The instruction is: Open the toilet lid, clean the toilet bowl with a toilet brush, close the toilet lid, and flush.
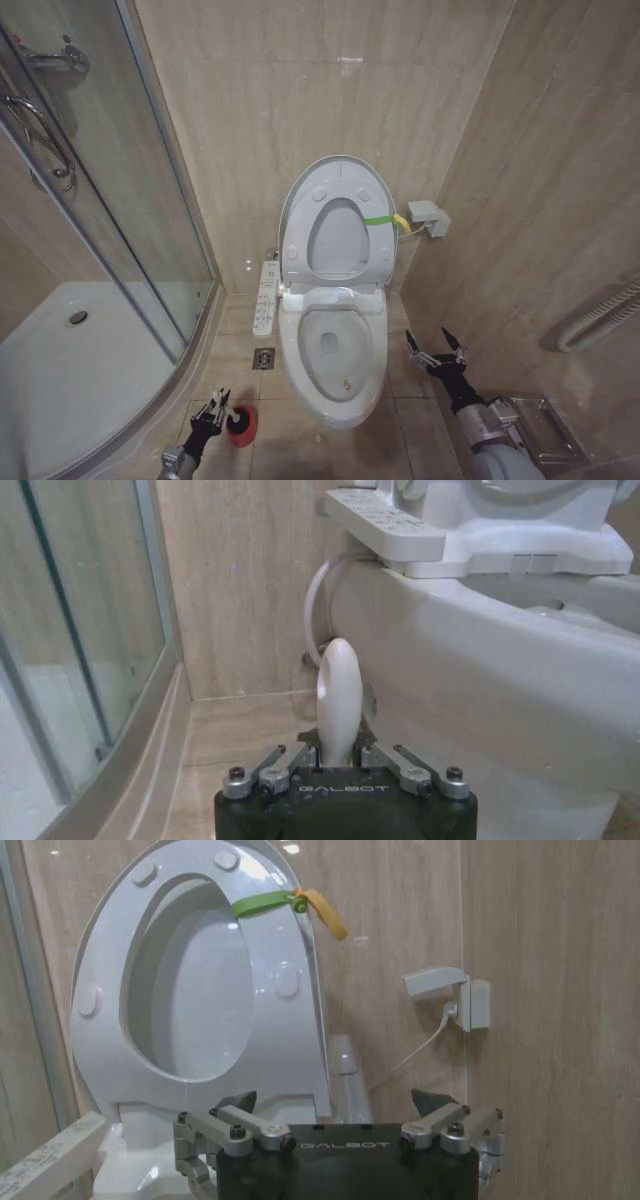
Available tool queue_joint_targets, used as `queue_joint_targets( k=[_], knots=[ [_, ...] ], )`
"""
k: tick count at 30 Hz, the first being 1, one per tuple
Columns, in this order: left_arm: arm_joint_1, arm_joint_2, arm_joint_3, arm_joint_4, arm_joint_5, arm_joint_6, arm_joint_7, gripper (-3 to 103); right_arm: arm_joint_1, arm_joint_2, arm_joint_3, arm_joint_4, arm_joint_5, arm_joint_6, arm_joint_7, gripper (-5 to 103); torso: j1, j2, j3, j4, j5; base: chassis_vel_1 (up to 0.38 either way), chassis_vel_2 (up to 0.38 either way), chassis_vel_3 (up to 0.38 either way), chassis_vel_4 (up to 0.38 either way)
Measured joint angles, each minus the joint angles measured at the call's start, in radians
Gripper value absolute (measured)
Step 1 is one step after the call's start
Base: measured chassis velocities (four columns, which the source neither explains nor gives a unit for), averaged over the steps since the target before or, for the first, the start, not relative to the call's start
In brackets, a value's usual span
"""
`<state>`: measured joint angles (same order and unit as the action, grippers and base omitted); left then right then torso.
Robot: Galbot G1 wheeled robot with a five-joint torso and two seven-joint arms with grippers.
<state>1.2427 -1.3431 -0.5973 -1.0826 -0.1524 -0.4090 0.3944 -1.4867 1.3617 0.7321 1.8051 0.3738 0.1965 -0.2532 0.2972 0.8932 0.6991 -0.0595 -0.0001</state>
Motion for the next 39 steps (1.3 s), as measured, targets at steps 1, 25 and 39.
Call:
queue_joint_targets(
  k=[1,25,39],
  knots=[
    [0.008,0.004,-0.005,-0.006,0.0,0.0,0.0,19,0.0,0.0,0.0,0.0,0.0,0.0,0.0,100,0.0,0.0,0.0,0.0001,0.0,0.0,0.0,0.0,0.0],
    [0.138,0.042,-0.024,-0.329,-0.02,0.096,-0.059,19,0.0,0.0,0.0,0.0,0.0,0.0,0.0,100,0.0,0.0,0.0,0.0,0.0,0.0,0.0,0.0,0.0],
    [0.259,0.057,-0.035,-0.591,-0.04,0.164,-0.106,19,0.0,0.0,0.0,0.0,0.0,0.0,0.0,100,0.0,0.0,0.0,0.0001,0.0001,0.0,0.0,0.0,0.0]
  ],
)
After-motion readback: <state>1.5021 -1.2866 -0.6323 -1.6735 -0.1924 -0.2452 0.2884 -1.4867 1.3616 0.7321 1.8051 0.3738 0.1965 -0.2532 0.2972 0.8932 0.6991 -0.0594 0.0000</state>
